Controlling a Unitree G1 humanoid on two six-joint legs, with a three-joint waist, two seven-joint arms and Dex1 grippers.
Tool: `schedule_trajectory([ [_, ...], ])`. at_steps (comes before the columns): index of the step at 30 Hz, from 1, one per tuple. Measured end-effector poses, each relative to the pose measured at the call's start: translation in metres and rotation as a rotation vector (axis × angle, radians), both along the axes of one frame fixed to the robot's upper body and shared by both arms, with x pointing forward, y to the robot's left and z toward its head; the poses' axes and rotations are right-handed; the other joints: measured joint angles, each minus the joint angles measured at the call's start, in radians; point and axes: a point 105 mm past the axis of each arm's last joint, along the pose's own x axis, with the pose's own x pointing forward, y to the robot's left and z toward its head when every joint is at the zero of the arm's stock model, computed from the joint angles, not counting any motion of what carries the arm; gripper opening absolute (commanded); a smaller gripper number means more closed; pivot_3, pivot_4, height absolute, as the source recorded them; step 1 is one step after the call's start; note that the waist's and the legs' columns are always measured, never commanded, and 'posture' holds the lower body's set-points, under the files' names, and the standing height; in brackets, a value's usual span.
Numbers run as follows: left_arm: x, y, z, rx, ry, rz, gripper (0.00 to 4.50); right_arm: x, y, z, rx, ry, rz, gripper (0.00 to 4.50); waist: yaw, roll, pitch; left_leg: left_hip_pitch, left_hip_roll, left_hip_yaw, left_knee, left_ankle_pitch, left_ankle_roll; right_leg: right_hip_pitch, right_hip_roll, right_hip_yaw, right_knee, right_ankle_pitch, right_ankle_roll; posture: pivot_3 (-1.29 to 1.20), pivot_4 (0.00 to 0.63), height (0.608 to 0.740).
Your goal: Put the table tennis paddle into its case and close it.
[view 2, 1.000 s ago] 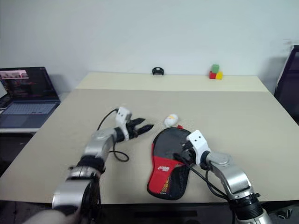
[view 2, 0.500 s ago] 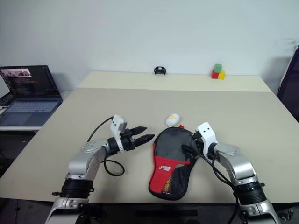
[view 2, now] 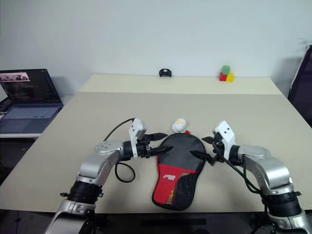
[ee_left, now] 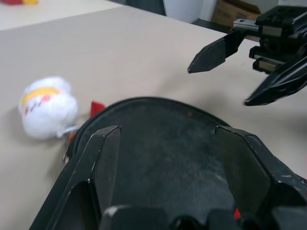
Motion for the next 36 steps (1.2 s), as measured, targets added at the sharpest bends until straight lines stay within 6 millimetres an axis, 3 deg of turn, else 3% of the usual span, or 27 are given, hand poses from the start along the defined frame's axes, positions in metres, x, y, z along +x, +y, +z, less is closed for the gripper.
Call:
schedule_trajectory([
  [3,-0.002,-0.006,-0.005,0.022,-0.005,-0.018,3.41,-0.005,-0.006,0.013,-0.007,-0.030,0.017,4.50,0.002,0.000,0.000,0.000,0.000,0.000,0.000,0.000,0.000,0.000,0.000,0.000,0.000,0.000,0.000,0.00,0.150,0.740],
  [10,-0.001,-0.010,-0.031,0.092,0.014,-0.010,3.41,-0.001,-0.017,0.020,-0.028,-0.045,-0.014,4.50,0.003,0.000,0.000,0.000,0.000,0.000,0.000,0.000,0.000,0.000,0.000,0.000,0.000,0.000,0.000,0.00,0.150,0.740],
  [20,0.003,-0.023,-0.054,0.131,0.015,0.013,3.41,0.012,-0.012,0.031,-0.027,-0.059,0.007,4.50,0.003,0.000,0.000,0.000,0.000,0.001,0.001,0.000,0.000,0.000,0.000,0.000,0.000,0.000,0.000,0.00,0.150,0.740],
  [25,0.003,-0.025,-0.055,0.133,0.005,0.014,3.41,0.035,-0.005,0.041,-0.038,-0.067,0.001,4.50,0.003,0.000,0.000,0.000,0.000,0.001,0.001,0.000,0.000,0.000,0.000,0.000,0.001,0.000,0.000,0.00,0.150,0.740],
  [29,0.003,-0.027,-0.055,0.122,0.009,0.022,3.41,0.065,0.016,0.046,0.005,-0.073,-0.033,4.50,0.002,0.000,0.000,0.001,0.000,0.001,0.001,0.000,0.000,0.000,0.000,0.000,0.001,0.000,0.000,0.00,0.150,0.740],
  [36,0.003,-0.030,-0.054,0.114,0.014,0.021,3.41,0.104,0.041,0.027,0.005,-0.037,-0.109,4.50,0.006,0.000,0.000,-0.001,0.000,0.001,0.001,0.001,-0.001,-0.001,-0.001,0.000,0.000,0.000,0.000,0.00,0.150,0.740],
])
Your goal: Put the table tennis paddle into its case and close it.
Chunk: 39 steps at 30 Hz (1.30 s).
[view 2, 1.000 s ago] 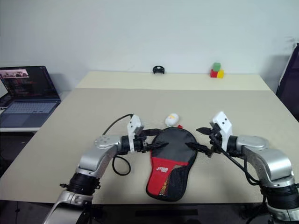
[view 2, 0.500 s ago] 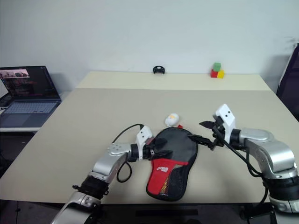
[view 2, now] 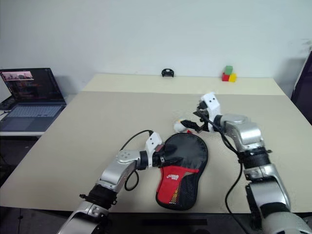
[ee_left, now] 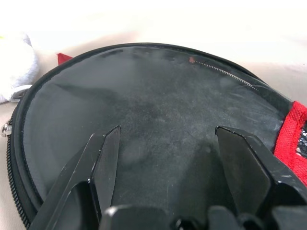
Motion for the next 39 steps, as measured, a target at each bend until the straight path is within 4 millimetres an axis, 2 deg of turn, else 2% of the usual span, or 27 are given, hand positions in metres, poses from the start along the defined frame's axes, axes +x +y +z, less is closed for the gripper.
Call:
schedule_trajectory([
  [6,-0.002,0.003,0.000,0.001,-0.006,0.017,3.41,0.025,0.019,-0.024,-0.004,0.053,-0.072,4.50,-0.008,0.001,0.000,0.000,0.000,0.001,0.000,0.000,0.000,-0.001,0.000,0.001,0.001,0.000,0.000,0.00,0.150,0.740],
  [11,-0.004,0.005,-0.001,0.001,-0.004,0.026,3.41,0.038,0.031,-0.027,0.008,0.047,-0.124,4.50,-0.010,0.001,0.000,0.001,0.000,0.001,-0.001,0.001,-0.001,-0.001,0.000,0.002,0.001,0.000,0.000,0.00,0.150,0.740],
  [14,-0.006,0.006,-0.001,0.001,-0.004,0.028,3.41,0.041,0.036,-0.029,0.011,0.039,-0.142,4.50,-0.010,0.001,0.000,0.001,0.000,0.001,-0.001,0.001,-0.001,-0.001,0.000,0.002,0.001,0.000,0.000,0.00,0.150,0.740],
  [20,-0.008,0.009,-0.002,0.005,-0.003,0.047,3.41,0.041,0.041,-0.050,-0.046,0.046,-0.183,4.50,-0.011,0.002,0.000,0.001,0.000,0.002,-0.001,0.000,-0.001,-0.001,0.000,0.002,0.001,0.000,0.000,0.00,0.150,0.740],
  [28,-0.010,0.011,-0.001,0.009,0.000,0.059,3.41,0.042,0.044,-0.063,-0.091,0.035,-0.233,4.50,-0.012,0.002,0.000,0.001,0.000,0.002,-0.001,0.001,-0.001,-0.001,0.000,0.002,0.001,0.000,0.000,0.00,0.150,0.740],
  [31,-0.010,0.013,-0.002,0.007,-0.001,0.067,3.45,0.043,0.047,-0.063,-0.116,0.008,-0.247,3.87,-0.014,0.002,0.000,0.001,0.000,0.002,-0.001,0.001,-0.002,-0.001,0.000,0.003,0.001,0.000,0.000,0.00,0.150,0.740],
  [39,-0.010,0.016,-0.002,0.007,0.000,0.077,3.45,0.045,0.049,-0.061,-0.167,-0.052,-0.272,1.14,-0.016,0.002,0.000,0.001,0.000,0.002,-0.001,0.002,-0.003,-0.001,0.000,0.003,0.002,0.000,0.000,0.00,0.150,0.740],
])
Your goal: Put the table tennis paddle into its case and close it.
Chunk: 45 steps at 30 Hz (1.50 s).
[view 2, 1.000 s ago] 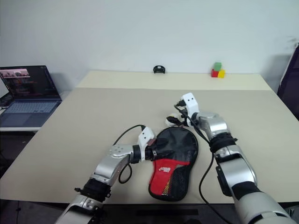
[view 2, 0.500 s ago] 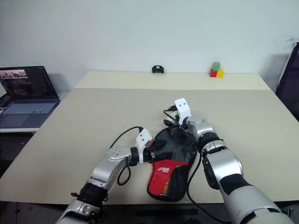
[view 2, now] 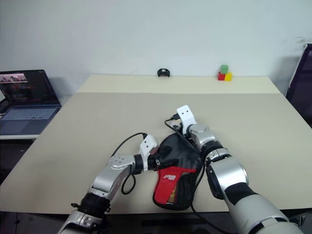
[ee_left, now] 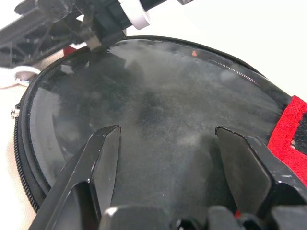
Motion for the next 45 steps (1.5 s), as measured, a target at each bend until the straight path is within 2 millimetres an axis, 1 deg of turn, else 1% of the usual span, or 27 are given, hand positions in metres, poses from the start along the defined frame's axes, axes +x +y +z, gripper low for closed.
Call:
schedule_trajectory([
  [4,0.001,0.001,-0.001,0.005,0.000,-0.001,3.45,0.000,0.000,0.000,-0.016,-0.012,-0.007,0.30,-0.002,0.000,0.000,0.000,0.000,0.000,0.000,0.000,0.000,0.000,0.000,0.000,0.000,0.000,0.000,0.00,0.150,0.740],
  [6,0.002,0.001,-0.002,0.010,-0.001,-0.003,3.45,0.001,0.000,0.001,-0.010,-0.016,-0.015,0.15,-0.002,0.000,0.000,0.000,0.000,0.000,0.000,0.000,0.000,0.000,0.000,0.000,0.000,0.000,0.000,0.00,0.150,0.740],
  [11,0.003,0.002,-0.004,0.010,-0.005,-0.006,3.45,0.005,-0.009,0.007,-0.010,-0.047,-0.050,0.15,-0.002,0.000,0.000,0.001,0.000,0.000,0.000,0.000,0.000,0.000,0.000,0.000,0.001,0.000,0.000,0.00,0.150,0.740],
  [17,0.003,0.002,-0.006,0.009,0.001,-0.008,3.45,0.011,-0.031,0.017,-0.027,-0.074,-0.090,0.15,-0.002,0.001,-0.001,0.001,0.000,0.000,0.000,-0.001,0.001,0.001,0.000,0.000,0.001,0.000,0.000,0.00,0.150,0.740],
  [21,0.003,0.001,-0.008,0.002,0.003,-0.009,3.45,0.015,-0.052,0.023,-0.042,-0.085,-0.110,0.15,-0.001,0.002,-0.001,0.001,0.000,0.001,0.000,-0.002,0.003,0.001,0.000,0.000,0.001,0.000,0.000,0.00,0.150,0.740],
  [26,0.005,-0.002,-0.009,-0.006,0.008,-0.010,3.45,0.016,-0.064,0.035,-0.043,-0.120,-0.089,0.15,0.003,0.004,-0.002,0.002,0.000,0.001,0.001,-0.002,0.003,0.002,0.000,0.000,0.002,0.000,0.000,0.00,0.150,0.740],
  [28,0.006,-0.004,-0.009,-0.010,0.009,-0.011,3.45,0.014,-0.070,0.034,-0.044,-0.122,-0.079,0.15,0.009,0.004,-0.002,0.002,0.000,0.001,0.001,-0.002,0.003,0.002,0.000,0.000,0.002,0.000,0.000,0.00,0.150,0.740],
  [33,0.011,-0.005,-0.009,-0.004,0.003,-0.001,3.45,0.004,-0.097,0.025,-0.066,-0.100,-0.070,0.14,0.013,0.004,-0.002,0.002,0.000,0.000,0.002,-0.002,0.004,0.003,0.000,0.000,0.003,0.000,0.000,0.00,0.150,0.740],
  [38,0.015,-0.008,-0.009,0.026,-0.003,-0.008,3.45,-0.017,-0.127,0.014,-0.112,-0.045,-0.074,0.14,0.014,0.005,-0.003,0.002,0.000,0.000,0.002,-0.002,0.004,0.003,0.000,0.000,0.004,0.000,0.000,0.00,0.150,0.740],
  [42,0.018,-0.009,-0.009,0.048,-0.013,-0.019,3.45,-0.032,-0.138,0.013,-0.126,-0.016,-0.077,0.14,0.015,0.006,-0.004,0.003,0.000,0.000,0.002,-0.002,0.005,0.003,0.000,-0.001,0.005,0.000,0.000,0.00,0.150,0.740],
  [45,0.021,-0.012,-0.008,0.064,-0.019,-0.031,3.45,-0.043,-0.142,0.010,-0.118,0.020,-0.081,0.14,0.018,0.006,-0.004,0.004,-0.001,0.000,0.003,-0.001,0.005,0.004,0.000,-0.001,0.005,0.000,0.000,0.00,0.150,0.740],
])
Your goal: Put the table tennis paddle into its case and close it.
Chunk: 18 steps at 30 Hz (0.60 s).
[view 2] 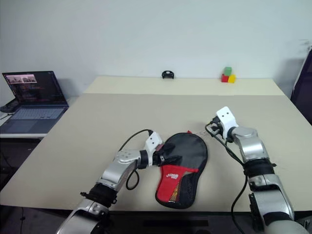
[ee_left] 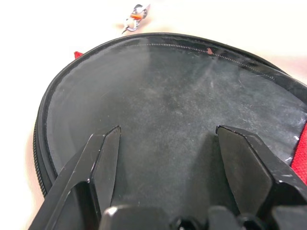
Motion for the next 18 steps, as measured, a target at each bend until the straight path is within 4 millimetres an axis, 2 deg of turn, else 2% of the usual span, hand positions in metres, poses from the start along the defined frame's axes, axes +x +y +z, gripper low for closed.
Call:
schedule_trajectory([
  [8,0.001,-0.006,0.001,0.025,-0.027,-0.045,3.45,-0.034,-0.007,-0.011,0.022,0.097,0.010,0.14,0.013,0.000,0.000,0.000,0.000,-0.001,0.000,0.000,0.000,0.001,0.000,-0.001,-0.002,0.000,0.000,0.00,0.150,0.740],
  [11,-0.001,-0.011,0.000,0.025,-0.030,-0.062,3.45,-0.056,-0.022,-0.018,-0.015,0.162,0.024,0.14,0.023,0.000,0.000,0.000,0.000,-0.002,-0.001,0.000,0.001,0.003,0.000,-0.003,-0.006,0.000,0.000,0.00,0.150,0.740],
  [14,-0.001,-0.010,-0.001,0.029,-0.026,-0.071,3.45,-0.065,-0.033,-0.015,-0.042,0.196,0.029,0.14,0.020,0.000,0.000,0.002,0.000,-0.002,-0.001,0.000,0.001,0.005,0.000,-0.003,-0.007,0.000,0.000,0.00,0.150,0.740],
  [18,-0.002,-0.012,-0.001,0.029,-0.032,-0.078,3.45,-0.076,-0.039,-0.009,-0.054,0.234,0.067,0.14,0.024,0.000,0.000,0.002,0.000,-0.004,-0.002,0.000,0.001,0.006,0.000,-0.005,-0.008,0.000,0.000,0.00,0.150,0.740],
])
